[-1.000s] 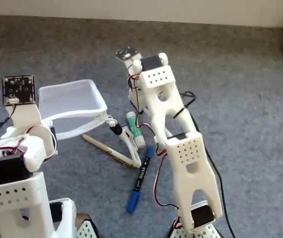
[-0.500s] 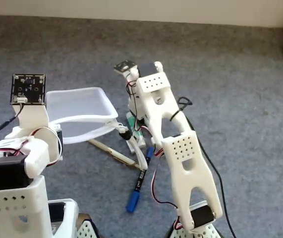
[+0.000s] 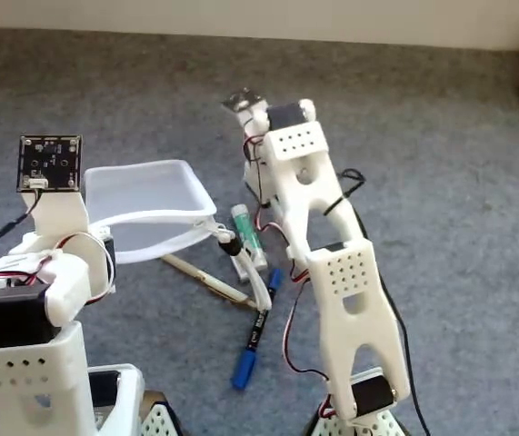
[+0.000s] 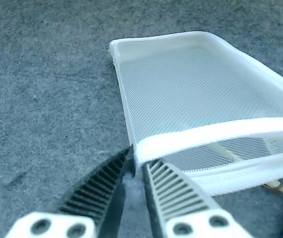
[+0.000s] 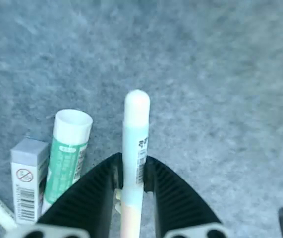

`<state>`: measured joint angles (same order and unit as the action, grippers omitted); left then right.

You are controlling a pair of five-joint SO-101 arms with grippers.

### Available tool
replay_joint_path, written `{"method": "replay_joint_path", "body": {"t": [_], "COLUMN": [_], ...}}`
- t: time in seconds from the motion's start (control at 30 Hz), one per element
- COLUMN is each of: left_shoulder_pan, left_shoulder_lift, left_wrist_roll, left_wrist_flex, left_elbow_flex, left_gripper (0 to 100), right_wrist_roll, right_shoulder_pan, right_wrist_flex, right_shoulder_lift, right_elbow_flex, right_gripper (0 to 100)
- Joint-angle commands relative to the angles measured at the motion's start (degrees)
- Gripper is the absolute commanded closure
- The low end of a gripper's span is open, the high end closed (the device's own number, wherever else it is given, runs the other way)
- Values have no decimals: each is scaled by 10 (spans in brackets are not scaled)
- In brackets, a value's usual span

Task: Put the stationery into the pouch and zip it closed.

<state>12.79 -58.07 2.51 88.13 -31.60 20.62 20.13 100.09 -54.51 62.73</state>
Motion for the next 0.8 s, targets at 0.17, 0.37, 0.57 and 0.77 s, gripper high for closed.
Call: {"method": "replay_joint_path", "body": {"t": [0.17, 0.37, 0.57, 0.77], "left_shoulder_pan": [-9, -9, -11, -12], "left_shoulder_lift": [62, 134, 140, 149], "left_wrist_roll": [9, 9, 29, 41], "left_wrist_flex": [4, 6, 21, 42], "left_elbow_flex": [70, 131, 170, 202], "left_gripper": [993, 993, 993, 993], "right_wrist_roll": [-25, -41, -45, -81], "right_shoulder_pan": [-12, -19, -24, -24], "right_wrist_flex": [10, 10, 10, 11], "right_shoulder_lift": [87, 118, 145, 187], "right_elbow_flex": [23, 22, 22, 22], "right_gripper": [992, 992, 992, 992]}}
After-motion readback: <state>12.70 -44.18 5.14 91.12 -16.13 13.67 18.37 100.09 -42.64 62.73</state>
